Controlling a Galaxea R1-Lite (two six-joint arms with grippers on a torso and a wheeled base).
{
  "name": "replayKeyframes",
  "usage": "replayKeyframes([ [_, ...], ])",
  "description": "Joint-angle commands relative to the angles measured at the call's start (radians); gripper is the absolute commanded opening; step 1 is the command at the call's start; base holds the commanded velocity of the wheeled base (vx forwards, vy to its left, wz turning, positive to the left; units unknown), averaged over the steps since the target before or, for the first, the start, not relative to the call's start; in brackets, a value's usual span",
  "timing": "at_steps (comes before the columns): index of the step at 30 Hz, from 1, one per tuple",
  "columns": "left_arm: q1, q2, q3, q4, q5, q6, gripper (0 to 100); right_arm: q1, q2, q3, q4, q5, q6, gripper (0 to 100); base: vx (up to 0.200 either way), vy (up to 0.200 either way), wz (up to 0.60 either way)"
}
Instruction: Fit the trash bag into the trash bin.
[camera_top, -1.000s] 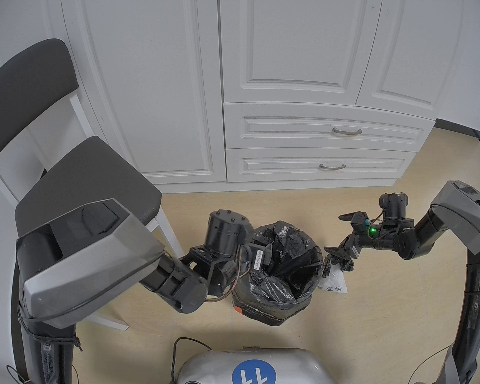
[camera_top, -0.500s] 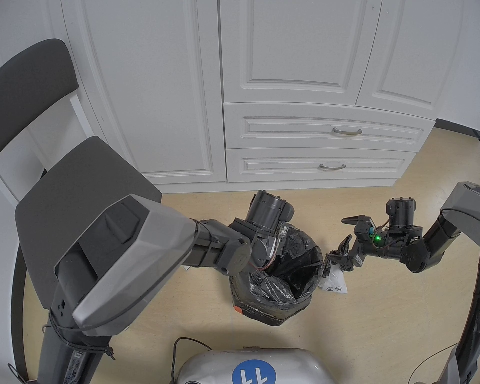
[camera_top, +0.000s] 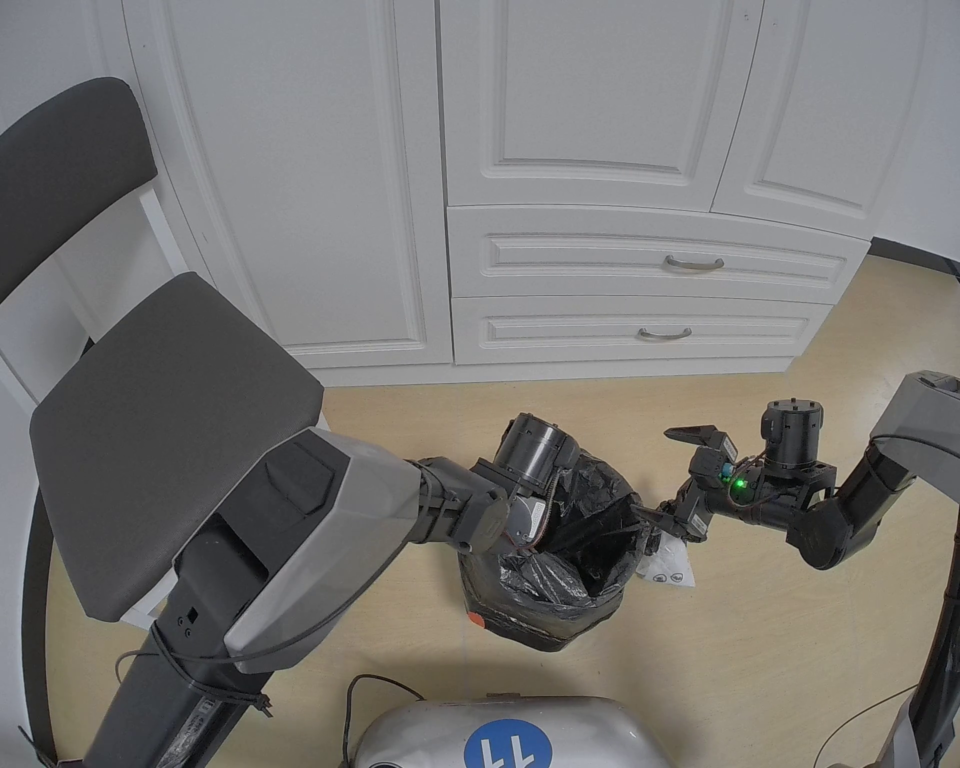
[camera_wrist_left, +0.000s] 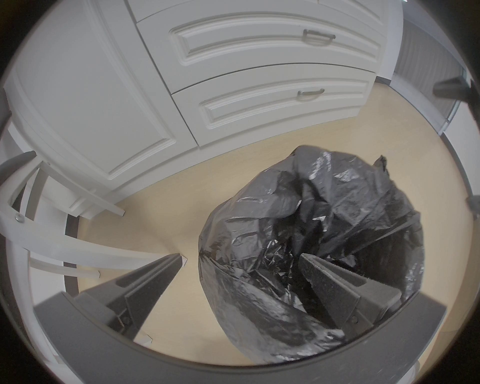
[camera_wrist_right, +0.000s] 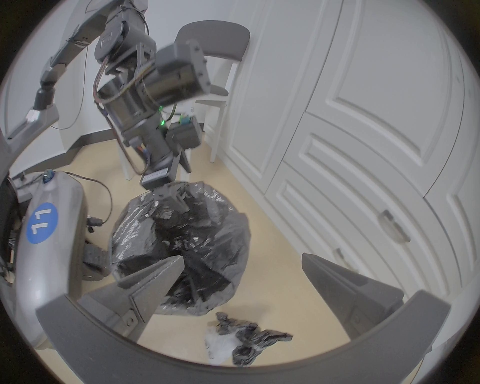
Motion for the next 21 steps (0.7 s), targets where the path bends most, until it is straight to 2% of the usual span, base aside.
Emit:
replayKeyframes([
  [1, 0.023, 0.074, -0.039, 0.006, 0.001, -0.004, 100, 0.039, 0.069, 0.023, -0.117, -0.037, 0.004, 100, 0.000, 0.000, 0.00],
  [6, 0.017, 0.062, -0.003, 0.013, 0.001, -0.019, 100, 0.043, 0.109, 0.018, -0.166, -0.054, 0.001, 100, 0.000, 0.000, 0.00],
  [13, -0.021, -0.073, 0.248, -0.008, -0.004, -0.105, 100, 0.066, 0.129, 0.015, -0.165, -0.054, 0.003, 100, 0.000, 0.000, 0.00],
  [14, -0.036, -0.104, 0.317, -0.034, -0.004, -0.133, 100, 0.076, 0.144, 0.008, -0.171, -0.055, 0.004, 100, 0.000, 0.000, 0.00],
  [19, -0.055, -0.131, 0.414, -0.145, -0.004, -0.148, 100, 0.099, 0.161, -0.003, -0.169, -0.057, 0.012, 100, 0.000, 0.000, 0.00],
  [21, -0.061, -0.145, 0.465, -0.237, -0.006, -0.142, 100, 0.123, 0.170, -0.003, -0.173, -0.057, 0.047, 100, 0.000, 0.000, 0.00],
])
